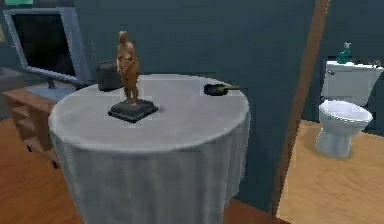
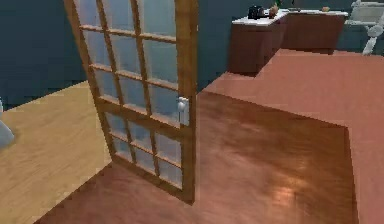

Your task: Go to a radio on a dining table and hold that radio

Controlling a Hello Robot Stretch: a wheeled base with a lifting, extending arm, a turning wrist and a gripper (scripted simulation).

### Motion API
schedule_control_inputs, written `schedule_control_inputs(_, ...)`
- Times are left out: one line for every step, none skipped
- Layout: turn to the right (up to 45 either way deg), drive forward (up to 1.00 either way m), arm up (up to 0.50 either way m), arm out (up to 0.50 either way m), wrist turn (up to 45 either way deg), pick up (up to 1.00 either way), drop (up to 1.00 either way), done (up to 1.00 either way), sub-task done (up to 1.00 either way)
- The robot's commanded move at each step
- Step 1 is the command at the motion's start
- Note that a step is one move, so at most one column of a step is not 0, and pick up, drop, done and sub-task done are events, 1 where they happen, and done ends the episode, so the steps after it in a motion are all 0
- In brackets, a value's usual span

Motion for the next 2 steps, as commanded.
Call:
schedule_control_inputs(-45.0, 0.0, 0.0, 0.0, 0.0, 0.0, 0.0, 0.0, 0.0)
schedule_control_inputs(-45.0, 0.0, 0.0, 0.0, 0.0, 0.0, 0.0, 0.0, 0.0)
